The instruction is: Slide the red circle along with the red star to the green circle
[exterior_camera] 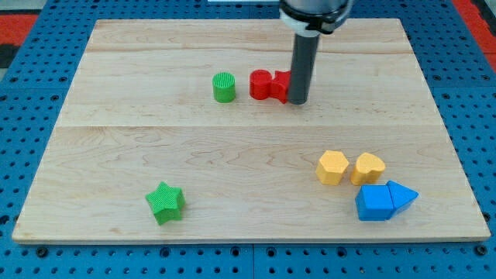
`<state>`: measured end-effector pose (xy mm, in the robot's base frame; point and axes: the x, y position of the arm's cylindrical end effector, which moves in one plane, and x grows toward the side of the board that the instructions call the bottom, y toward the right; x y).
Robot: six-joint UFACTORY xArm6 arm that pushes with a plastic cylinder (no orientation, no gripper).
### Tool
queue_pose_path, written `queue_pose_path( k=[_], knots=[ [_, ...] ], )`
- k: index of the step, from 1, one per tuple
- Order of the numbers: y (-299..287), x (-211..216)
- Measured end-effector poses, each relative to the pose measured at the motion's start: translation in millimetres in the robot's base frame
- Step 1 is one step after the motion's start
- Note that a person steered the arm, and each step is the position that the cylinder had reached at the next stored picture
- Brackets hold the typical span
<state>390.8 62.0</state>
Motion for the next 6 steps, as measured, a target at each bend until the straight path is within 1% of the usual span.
queue_pose_path(
  k=[1,2,3,4,6],
  knots=[
    [10,4],
    [60,-2],
    [57,-10],
    [41,-30],
    [-25,-35]
  ],
)
